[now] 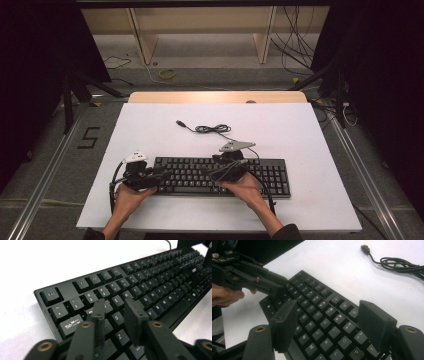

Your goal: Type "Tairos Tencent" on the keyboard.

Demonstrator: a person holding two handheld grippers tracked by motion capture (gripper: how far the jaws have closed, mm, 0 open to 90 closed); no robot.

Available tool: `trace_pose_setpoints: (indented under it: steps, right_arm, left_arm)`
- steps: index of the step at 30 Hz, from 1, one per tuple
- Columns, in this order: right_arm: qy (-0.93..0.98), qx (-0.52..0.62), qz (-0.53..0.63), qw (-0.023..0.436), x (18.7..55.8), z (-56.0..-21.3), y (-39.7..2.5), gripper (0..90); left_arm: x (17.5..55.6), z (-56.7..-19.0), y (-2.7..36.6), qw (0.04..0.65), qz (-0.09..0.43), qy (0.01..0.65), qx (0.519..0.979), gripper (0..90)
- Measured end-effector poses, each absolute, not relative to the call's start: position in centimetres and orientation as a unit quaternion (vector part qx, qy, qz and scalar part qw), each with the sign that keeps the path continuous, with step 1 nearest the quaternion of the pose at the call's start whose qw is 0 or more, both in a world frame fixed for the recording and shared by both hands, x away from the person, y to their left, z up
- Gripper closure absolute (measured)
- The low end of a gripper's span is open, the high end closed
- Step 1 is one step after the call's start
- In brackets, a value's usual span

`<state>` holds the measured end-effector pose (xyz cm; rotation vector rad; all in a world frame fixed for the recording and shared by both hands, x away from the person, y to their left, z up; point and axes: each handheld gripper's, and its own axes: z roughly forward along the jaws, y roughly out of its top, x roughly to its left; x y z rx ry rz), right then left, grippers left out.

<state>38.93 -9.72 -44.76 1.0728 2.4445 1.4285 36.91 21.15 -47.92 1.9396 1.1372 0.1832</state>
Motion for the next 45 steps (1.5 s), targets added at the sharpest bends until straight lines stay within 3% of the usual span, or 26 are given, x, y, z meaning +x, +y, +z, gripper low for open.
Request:
trace_pose_setpoints:
  steps: [1,9,10,36,45]
  right_arm:
    - [0.806,0.354,0.471,0.057,38.93,-44.76,-9.72,33.5]
    - [0.807,0.353,0.469,0.057,38.92,-44.80,-9.69,33.5]
    - [0.807,0.353,0.469,0.057,38.92,-44.80,-9.69,33.5]
    - [0.809,0.354,0.466,0.056,38.87,-44.93,-9.59,33.5]
    - [0.808,0.354,0.467,0.057,38.88,-44.93,-9.60,33.8]
  left_arm:
    - [36.91,-47.92,21.15,0.429,0.073,0.455,0.777,80.8]
    - [37.02,-48.12,20.97,0.409,0.071,0.452,0.790,80.8]
    - [37.02,-48.12,20.97,0.409,0.071,0.452,0.790,89.0]
    - [36.96,-48.15,20.73,0.399,0.071,0.463,0.789,88.9]
    - [36.75,-47.58,20.83,0.418,0.068,0.459,0.781,77.5]
